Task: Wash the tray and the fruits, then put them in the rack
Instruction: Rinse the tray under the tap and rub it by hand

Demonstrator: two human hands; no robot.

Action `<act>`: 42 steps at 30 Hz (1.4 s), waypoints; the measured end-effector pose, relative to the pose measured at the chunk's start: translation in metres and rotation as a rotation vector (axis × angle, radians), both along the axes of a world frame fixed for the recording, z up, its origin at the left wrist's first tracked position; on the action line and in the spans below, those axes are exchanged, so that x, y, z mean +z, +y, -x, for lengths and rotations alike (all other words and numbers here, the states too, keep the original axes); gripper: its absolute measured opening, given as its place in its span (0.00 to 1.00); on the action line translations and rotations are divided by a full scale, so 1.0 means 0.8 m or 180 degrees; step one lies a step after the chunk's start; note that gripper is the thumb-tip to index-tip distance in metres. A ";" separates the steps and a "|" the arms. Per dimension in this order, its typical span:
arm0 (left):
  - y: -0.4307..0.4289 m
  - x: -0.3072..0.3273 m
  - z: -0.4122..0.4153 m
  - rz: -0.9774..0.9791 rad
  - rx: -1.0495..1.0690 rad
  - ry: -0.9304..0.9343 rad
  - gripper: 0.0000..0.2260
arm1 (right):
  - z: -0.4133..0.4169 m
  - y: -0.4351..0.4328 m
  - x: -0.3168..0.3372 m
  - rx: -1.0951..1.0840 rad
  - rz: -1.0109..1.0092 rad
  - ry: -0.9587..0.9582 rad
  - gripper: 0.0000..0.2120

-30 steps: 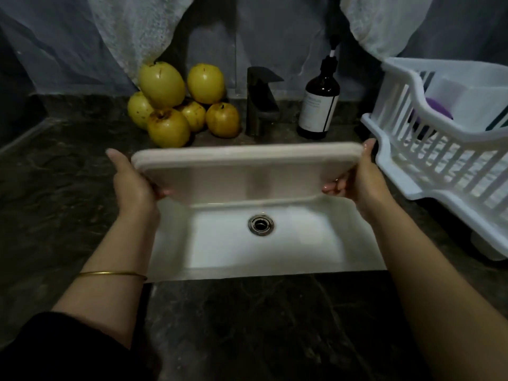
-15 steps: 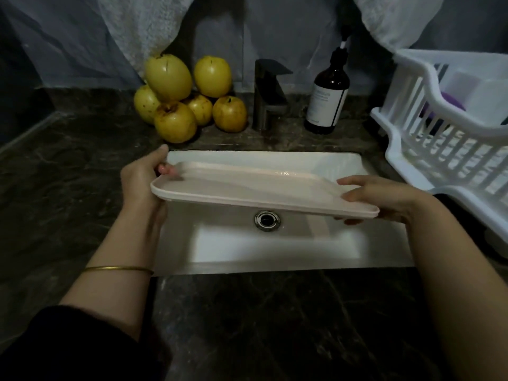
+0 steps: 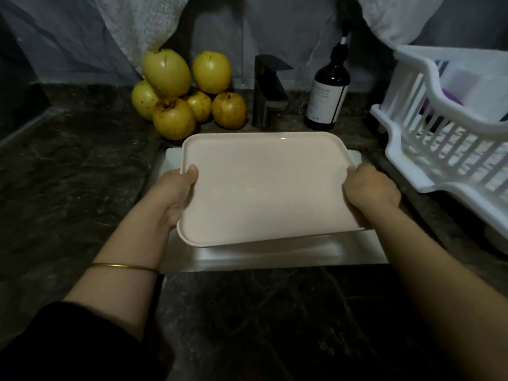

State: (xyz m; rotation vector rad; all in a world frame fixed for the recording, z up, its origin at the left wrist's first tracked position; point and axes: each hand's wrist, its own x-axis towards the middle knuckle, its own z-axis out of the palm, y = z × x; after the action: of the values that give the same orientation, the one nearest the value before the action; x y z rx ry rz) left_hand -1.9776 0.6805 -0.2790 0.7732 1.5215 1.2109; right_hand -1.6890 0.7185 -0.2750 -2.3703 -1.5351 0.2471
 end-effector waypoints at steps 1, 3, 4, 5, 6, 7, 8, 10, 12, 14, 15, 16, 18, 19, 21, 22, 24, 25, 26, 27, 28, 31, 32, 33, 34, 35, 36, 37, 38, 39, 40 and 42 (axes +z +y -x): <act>-0.001 0.001 -0.001 -0.0072 0.0026 -0.0094 0.15 | 0.006 0.000 0.001 0.0066 -0.0048 -0.0187 0.23; -0.003 0.002 -0.003 -0.0199 0.0074 -0.0181 0.11 | 0.024 0.002 0.003 0.0340 -0.0047 -0.0580 0.29; -0.004 0.002 -0.004 -0.0237 0.0107 -0.0191 0.10 | 0.035 0.005 0.004 0.0534 -0.0029 -0.0796 0.31; -0.004 0.002 -0.004 -0.0270 0.0125 -0.0204 0.10 | 0.048 0.010 0.005 0.0762 -0.0023 -0.0924 0.32; -0.004 0.002 -0.004 -0.0295 0.0126 -0.0212 0.10 | 0.061 0.015 0.006 0.1001 -0.0030 -0.0931 0.31; -0.005 0.002 -0.005 -0.0325 0.0099 -0.0219 0.10 | 0.078 0.018 0.008 0.1235 -0.0047 -0.0861 0.31; -0.005 0.002 -0.006 -0.0352 0.0072 -0.0221 0.11 | 0.096 0.021 0.010 0.1433 -0.0055 -0.0792 0.31; -0.006 0.000 -0.006 -0.0392 0.0040 -0.0216 0.10 | 0.134 0.021 0.013 0.1714 -0.0006 -0.0752 0.30; -0.005 -0.001 -0.005 -0.0414 0.0057 -0.0228 0.10 | 0.171 0.011 0.010 0.2107 -0.0037 -0.0793 0.29; -0.003 -0.002 -0.002 -0.0416 0.0052 -0.0201 0.10 | 0.203 -0.007 0.003 0.2766 -0.0238 -0.0848 0.27; -0.003 -0.002 -0.001 -0.0429 0.0038 -0.0190 0.11 | 0.214 -0.016 0.001 0.3103 -0.0370 -0.0877 0.26; -0.002 -0.003 0.001 -0.0433 0.0031 -0.0185 0.12 | 0.220 -0.022 -0.001 0.3370 -0.0476 -0.0917 0.26; -0.001 -0.004 0.003 -0.0440 0.0086 -0.0226 0.12 | 0.213 -0.023 0.000 0.3601 -0.0533 -0.0971 0.27; -0.001 -0.004 0.004 -0.0453 0.0127 -0.0223 0.12 | 0.205 -0.019 0.002 0.3542 -0.0497 -0.0974 0.28; 0.002 -0.006 0.004 -0.0464 0.0185 -0.0123 0.11 | 0.181 -0.010 0.003 0.3089 -0.0371 -0.0906 0.29; 0.003 -0.007 0.004 -0.0457 0.0197 -0.0074 0.11 | 0.169 -0.005 0.003 0.2777 -0.0296 -0.0836 0.30; 0.003 -0.008 0.003 -0.0436 0.0218 -0.0080 0.11 | 0.146 0.003 0.001 0.2197 -0.0128 -0.0682 0.31; 0.002 -0.007 0.003 -0.0424 0.0226 -0.0092 0.11 | 0.137 0.006 0.000 0.1948 -0.0045 -0.0606 0.31; 0.002 -0.007 0.003 -0.0415 0.0223 -0.0087 0.11 | 0.130 0.009 -0.002 0.1695 0.0027 -0.0528 0.32; 0.002 -0.007 0.003 -0.0418 0.0207 -0.0070 0.11 | 0.123 0.013 -0.004 0.1407 0.0075 -0.0455 0.32; 0.001 -0.007 0.003 -0.0427 0.0178 -0.0048 0.11 | 0.119 0.016 -0.006 0.1077 0.0099 -0.0382 0.33; 0.001 -0.007 0.003 -0.0437 0.0040 0.0026 0.12 | 0.116 0.022 -0.003 0.0076 0.0172 -0.0081 0.34; 0.002 -0.006 0.004 -0.0427 -0.0010 0.0026 0.13 | 0.121 0.022 -0.001 -0.0051 0.0209 -0.0035 0.34; 0.002 -0.006 0.004 -0.0414 -0.0035 0.0019 0.13 | 0.129 0.021 0.000 0.0035 0.0213 -0.0075 0.34; 0.002 -0.006 0.004 -0.0399 -0.0025 0.0025 0.12 | 0.139 0.018 -0.001 0.0333 0.0170 -0.0175 0.33; 0.002 -0.007 0.005 -0.0388 -0.0001 0.0039 0.12 | 0.151 0.014 -0.004 0.0778 0.0095 -0.0274 0.32; 0.002 -0.007 0.005 -0.0375 0.0013 0.0043 0.12 | 0.163 0.008 -0.008 0.1253 0.0021 -0.0332 0.31; 0.003 -0.009 0.006 -0.0357 0.0020 0.0042 0.12 | 0.172 0.003 -0.010 0.1670 -0.0025 -0.0360 0.30; 0.004 -0.010 0.007 -0.0336 0.0028 0.0046 0.12 | 0.179 -0.002 -0.012 0.1996 -0.0052 -0.0379 0.30; 0.005 -0.011 0.008 -0.0321 0.0039 0.0063 0.12 | 0.182 -0.006 -0.013 0.2258 -0.0079 -0.0405 0.29; 0.005 -0.011 0.008 -0.0305 0.0052 0.0090 0.12 | 0.182 -0.009 -0.014 0.2507 -0.0097 -0.0453 0.29; 0.007 -0.011 0.009 -0.0290 0.0055 0.0158 0.12 | 0.178 -0.016 -0.011 0.3086 -0.0162 -0.0595 0.27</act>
State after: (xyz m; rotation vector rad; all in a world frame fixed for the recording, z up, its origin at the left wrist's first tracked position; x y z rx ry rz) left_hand -1.9849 0.6862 -0.2879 0.8573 1.5246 1.2896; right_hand -1.8313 0.7055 -0.2839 -1.4544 -2.6272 0.1802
